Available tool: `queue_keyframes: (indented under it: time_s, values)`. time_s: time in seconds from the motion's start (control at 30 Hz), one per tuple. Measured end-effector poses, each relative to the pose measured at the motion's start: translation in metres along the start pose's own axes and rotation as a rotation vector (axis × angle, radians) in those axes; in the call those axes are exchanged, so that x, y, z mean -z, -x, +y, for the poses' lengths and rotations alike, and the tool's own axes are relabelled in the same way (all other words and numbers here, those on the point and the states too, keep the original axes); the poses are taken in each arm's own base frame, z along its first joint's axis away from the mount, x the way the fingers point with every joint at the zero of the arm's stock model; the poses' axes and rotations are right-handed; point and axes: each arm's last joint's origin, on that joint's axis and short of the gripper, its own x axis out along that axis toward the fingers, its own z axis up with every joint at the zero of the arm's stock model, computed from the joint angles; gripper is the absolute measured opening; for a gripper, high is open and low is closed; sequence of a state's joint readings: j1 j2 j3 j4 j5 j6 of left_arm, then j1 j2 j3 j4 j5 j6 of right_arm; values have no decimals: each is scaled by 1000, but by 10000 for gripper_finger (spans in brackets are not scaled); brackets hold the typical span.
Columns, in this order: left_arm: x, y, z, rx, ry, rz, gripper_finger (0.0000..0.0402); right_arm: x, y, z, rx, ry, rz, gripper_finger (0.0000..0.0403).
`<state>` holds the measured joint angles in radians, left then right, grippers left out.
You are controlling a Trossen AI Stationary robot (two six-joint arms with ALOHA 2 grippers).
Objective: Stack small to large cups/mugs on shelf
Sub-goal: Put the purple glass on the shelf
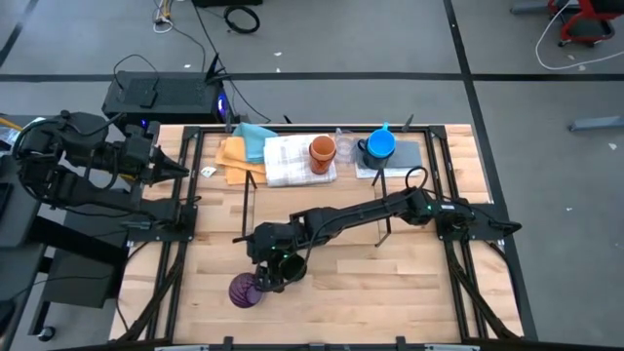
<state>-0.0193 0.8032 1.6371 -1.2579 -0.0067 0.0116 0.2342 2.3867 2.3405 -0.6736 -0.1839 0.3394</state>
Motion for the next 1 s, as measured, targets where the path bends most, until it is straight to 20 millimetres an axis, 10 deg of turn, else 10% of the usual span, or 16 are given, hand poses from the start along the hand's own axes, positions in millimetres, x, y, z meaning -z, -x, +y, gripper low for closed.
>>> queue_keyframes:
  time_s: [1.0]
  values:
    - [1,0,0,0,-2,12,32,21,-38,6,-15,-149,-35,206]
